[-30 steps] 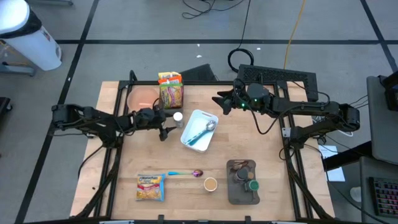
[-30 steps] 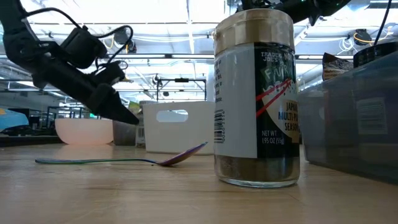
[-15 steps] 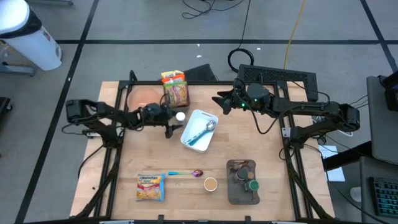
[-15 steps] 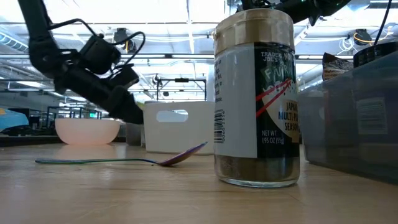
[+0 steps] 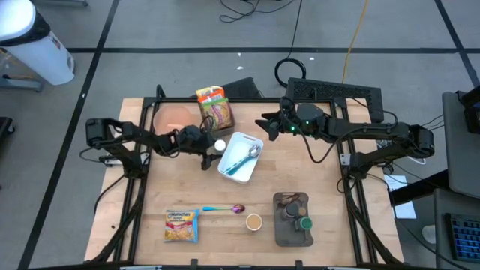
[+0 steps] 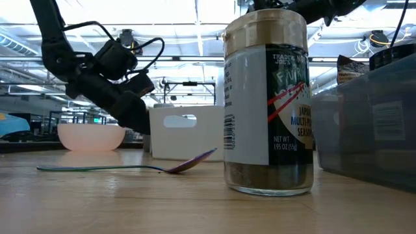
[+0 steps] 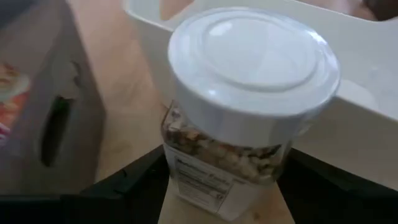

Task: Pick & Place Food Item
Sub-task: Put the white seasoning bottle into the bottom black bin

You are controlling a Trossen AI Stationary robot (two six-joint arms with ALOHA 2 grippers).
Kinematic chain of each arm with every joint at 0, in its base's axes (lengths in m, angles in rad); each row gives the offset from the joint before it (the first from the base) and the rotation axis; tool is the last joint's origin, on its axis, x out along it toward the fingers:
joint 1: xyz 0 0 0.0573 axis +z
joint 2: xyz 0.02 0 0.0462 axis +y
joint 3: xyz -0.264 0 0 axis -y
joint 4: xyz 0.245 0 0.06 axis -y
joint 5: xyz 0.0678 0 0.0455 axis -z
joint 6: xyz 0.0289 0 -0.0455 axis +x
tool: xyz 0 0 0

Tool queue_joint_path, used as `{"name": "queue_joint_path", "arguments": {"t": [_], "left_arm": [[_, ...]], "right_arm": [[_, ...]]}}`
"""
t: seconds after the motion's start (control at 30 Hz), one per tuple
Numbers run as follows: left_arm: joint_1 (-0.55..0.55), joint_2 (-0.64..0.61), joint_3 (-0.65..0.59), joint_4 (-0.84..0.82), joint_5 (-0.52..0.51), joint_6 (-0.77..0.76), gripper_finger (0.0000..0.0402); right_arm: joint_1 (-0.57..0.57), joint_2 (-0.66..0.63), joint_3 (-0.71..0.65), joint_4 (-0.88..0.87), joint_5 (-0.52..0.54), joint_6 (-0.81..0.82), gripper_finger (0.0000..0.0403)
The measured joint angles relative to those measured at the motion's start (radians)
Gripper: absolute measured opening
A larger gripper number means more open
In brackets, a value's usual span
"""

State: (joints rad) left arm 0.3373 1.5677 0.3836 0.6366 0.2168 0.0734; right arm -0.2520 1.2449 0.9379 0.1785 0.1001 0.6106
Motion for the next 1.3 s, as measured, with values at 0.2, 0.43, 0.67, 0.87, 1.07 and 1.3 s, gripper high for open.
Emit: {"name": "queue_joint_path", "arguments": {"t": [0.2, 0.43, 0.67, 0.87, 1.07, 1.3], "left_arm": [[-0.032, 0.0, 0.0, 0.0, 0.01, 0.0, 0.0233], [-0.055, -0.003, 0.001, -0.033, -0.023, -0.022, 0.0212], [-0.058, -0.03, 0.001, -0.082, -0.034, -0.083, 0.0209], [-0.058, -0.142, -0.002, -0.197, -0.035, -0.082, 0.0208], [-0.057, -0.295, -0.002, -0.396, -0.032, -0.12, 0.0208], [-0.058, -0.529, 0.018, -0.503, -0.014, -0.243, 0.0208]], "right_arm": [[-0.001, 0.0, 0.0, -0.004, 0.002, -0.001, 0.0254], [-0.001, 0.0, 0.0, -0.004, 0.0, -0.001, 0.0254], [-0.001, 0.0, 0.0, -0.004, -0.013, -0.001, 0.0254], [-0.001, 0.0, 0.0, -0.004, -0.026, -0.005, 0.0254], [0.008, 0.0, 0.0, 0.0, -0.028, -0.036, 0.0254], [0.039, 0.0, 0.0, 0.131, -0.04, -0.135, 0.0254]]}}
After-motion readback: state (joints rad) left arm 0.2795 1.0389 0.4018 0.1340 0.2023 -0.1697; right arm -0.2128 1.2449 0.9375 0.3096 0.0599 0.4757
